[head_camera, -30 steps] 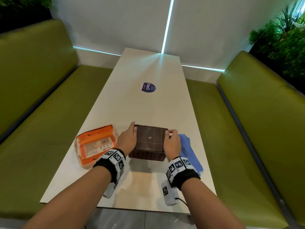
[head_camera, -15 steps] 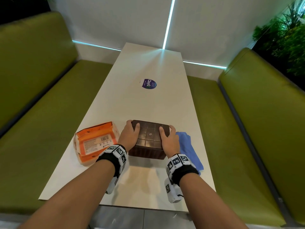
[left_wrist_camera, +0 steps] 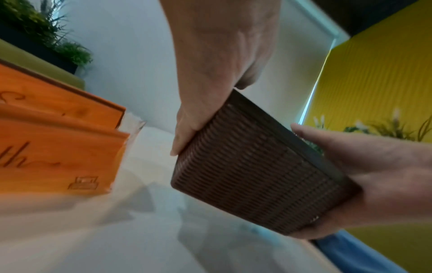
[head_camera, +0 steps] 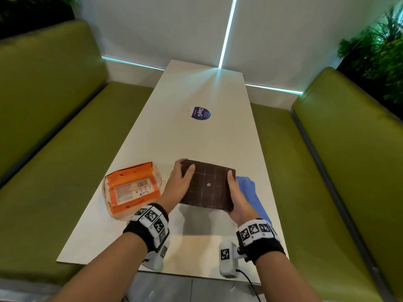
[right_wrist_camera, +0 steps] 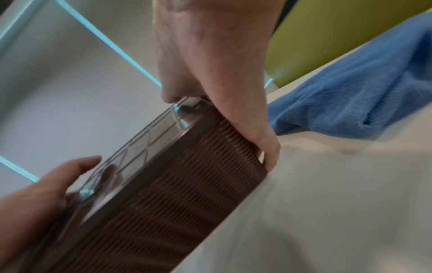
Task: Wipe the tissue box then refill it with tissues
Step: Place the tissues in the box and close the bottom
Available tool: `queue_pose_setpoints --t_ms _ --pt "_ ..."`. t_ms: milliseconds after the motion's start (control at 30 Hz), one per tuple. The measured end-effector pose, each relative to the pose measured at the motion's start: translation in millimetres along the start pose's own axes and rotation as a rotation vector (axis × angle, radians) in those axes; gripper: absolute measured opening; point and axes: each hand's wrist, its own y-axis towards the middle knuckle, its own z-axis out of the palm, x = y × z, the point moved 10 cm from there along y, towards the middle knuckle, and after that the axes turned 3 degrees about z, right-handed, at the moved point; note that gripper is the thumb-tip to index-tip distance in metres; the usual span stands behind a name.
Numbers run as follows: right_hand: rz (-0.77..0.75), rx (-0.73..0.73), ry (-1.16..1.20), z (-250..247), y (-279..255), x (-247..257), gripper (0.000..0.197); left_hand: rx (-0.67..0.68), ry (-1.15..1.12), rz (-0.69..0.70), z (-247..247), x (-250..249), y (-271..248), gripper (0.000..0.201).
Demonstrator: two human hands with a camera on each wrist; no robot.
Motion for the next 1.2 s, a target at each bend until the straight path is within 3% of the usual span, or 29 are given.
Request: queue_pose_setpoints --t_ms 100,167,233,300,400,500,600,700,767,833,867,933,1000,1200 --pt "-0.100 0.000 0.042 -3 -10 6 0.073 0.082 -0.233 -0.040 0 -17 -24 0.030" --pt "-0.190 0.021 0.028 0 -23 17 0.065 0.112 -0.395 -0.104 -5 -24 -35 0.050" --pt "-0.198 0.090 0.071 1 -30 18 0.064 0.097 -0.360 -0.037 -13 -39 -43 0.075" --pt "-0.049 0.170 0.170 -4 -24 3 0.083 0.061 -0.147 0.162 -21 -65 -56 0.090" --pt "0.203 0.335 0.170 -2 -26 -21 0.100 0.124 0.330 0.619 -6 -103 -94 0.097" --pt "0.308 0.455 0.152 -4 -34 -34 0.098 0.251 0.666 0.980 19 -107 -137 0.089" --pt "0.311 0.453 0.084 -5 -43 -34 0.083 0.317 0.744 1.123 24 -96 -154 0.081" --pt "0.245 0.364 0.147 -8 -43 -25 0.065 0.345 0.842 1.013 20 -72 -136 0.111" --pt "0.174 0.308 0.217 -7 -38 -17 0.053 0.339 0.821 0.739 10 -52 -109 0.137" --pt "0.108 0.273 0.291 -1 -32 -11 0.054 0.382 0.581 0.419 2 -34 -87 0.145" --pt "0.072 0.261 0.311 3 -29 -9 0.058 0.404 0.401 0.315 1 -29 -79 0.140" --pt "-0.006 0.257 0.300 11 -19 -9 0.060 0.388 0.185 0.215 -1 -20 -62 0.109" --pt "-0.087 0.236 0.234 14 -9 -10 0.053 0.338 0.168 0.156 -6 -9 -49 0.086" --pt "-0.216 0.158 0.062 16 0 -10 0.040 0.269 0.152 0.111 -8 12 -39 0.065"
